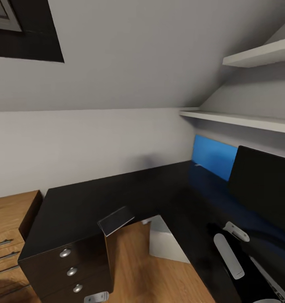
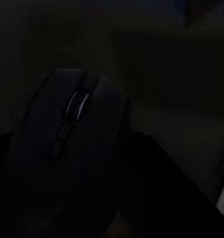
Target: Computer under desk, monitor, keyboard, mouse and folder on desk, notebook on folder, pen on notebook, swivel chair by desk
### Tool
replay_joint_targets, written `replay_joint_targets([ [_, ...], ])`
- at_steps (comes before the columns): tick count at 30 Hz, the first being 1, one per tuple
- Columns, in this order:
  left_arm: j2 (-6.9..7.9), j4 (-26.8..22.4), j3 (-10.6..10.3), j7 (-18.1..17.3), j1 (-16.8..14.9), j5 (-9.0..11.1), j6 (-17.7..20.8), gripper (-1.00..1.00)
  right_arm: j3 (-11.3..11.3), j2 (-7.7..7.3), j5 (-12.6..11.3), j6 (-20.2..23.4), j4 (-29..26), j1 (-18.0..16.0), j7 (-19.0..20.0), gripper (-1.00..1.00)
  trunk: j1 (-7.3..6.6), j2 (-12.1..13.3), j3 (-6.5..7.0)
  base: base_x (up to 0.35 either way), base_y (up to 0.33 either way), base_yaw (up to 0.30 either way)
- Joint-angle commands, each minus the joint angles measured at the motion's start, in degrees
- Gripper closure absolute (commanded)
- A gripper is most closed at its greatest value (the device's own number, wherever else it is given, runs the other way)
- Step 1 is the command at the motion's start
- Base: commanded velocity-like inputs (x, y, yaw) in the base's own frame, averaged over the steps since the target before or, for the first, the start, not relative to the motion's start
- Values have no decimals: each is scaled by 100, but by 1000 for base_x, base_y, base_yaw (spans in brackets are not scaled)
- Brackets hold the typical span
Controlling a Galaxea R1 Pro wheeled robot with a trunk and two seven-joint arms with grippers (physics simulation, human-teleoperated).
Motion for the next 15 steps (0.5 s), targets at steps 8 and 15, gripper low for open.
replay_joint_targets([
  [8, 1, -15, -13, 43, 2, 58, 24, -100, 26, 1, 327, 4, 121, -5, -47, 100, 1, -4, -6, 0, 0, -66],
  [15, -5, -10, -14, 43, 2, 58, 24, -100, 29, 14, 822, 16, 484, -34, -50, 100, 1, -4, -6, 0, 0, -2],
])
